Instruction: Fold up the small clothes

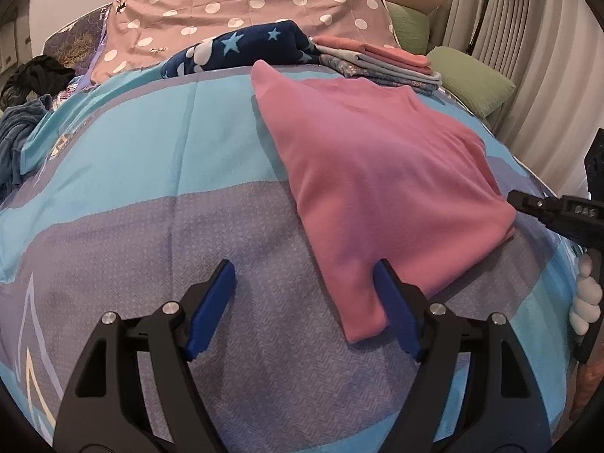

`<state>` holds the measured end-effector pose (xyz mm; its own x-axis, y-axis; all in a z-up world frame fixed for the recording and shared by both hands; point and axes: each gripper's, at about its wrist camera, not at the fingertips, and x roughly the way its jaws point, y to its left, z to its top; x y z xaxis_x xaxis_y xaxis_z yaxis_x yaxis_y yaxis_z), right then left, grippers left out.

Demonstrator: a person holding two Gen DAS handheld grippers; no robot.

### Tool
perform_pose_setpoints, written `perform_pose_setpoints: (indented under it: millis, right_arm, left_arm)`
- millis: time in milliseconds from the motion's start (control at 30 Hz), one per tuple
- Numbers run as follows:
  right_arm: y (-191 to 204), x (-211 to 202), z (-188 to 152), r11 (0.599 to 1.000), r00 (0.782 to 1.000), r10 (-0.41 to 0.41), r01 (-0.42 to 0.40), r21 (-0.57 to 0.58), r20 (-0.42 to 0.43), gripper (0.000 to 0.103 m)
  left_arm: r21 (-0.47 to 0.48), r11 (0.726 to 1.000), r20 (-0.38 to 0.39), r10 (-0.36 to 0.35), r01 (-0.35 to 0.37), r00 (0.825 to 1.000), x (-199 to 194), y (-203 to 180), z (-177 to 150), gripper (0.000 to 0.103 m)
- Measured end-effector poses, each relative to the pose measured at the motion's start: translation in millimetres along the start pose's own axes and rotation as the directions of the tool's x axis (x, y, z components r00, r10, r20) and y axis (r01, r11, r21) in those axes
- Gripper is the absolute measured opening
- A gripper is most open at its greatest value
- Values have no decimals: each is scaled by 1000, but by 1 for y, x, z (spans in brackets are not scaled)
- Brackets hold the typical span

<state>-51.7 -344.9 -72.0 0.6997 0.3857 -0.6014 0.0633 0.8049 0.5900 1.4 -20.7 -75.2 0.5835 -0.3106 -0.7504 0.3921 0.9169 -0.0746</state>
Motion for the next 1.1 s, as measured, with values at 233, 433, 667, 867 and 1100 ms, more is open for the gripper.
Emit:
perform_pose_setpoints:
  millis: [233,433,667,867,1100]
  right_arm:
    - [43,9,6,984,997,78,-80,-158,-19,6]
    - [52,30,35,980,997,80,-82,-182,-16,22]
    - [-3,57,45,996,996,-83,82,-28,-43,27]
    - [12,45,67,995,999,-48,47,-91,-11,29]
    - [31,88,134,975,994,-98,85,-205,-56,41]
  left_arm:
    - [-95,992,52,-75,80,996,-18,13,6,54]
    - [-118,964,146,-220,238,965,-22,7,53,30]
    - [-149,984,19,-99,101,995,53,19,56,58]
    - [-203,963,80,-165,179,983,36,35,66,56]
    - [-206,964,48,-163,169,986,69,61,125,56]
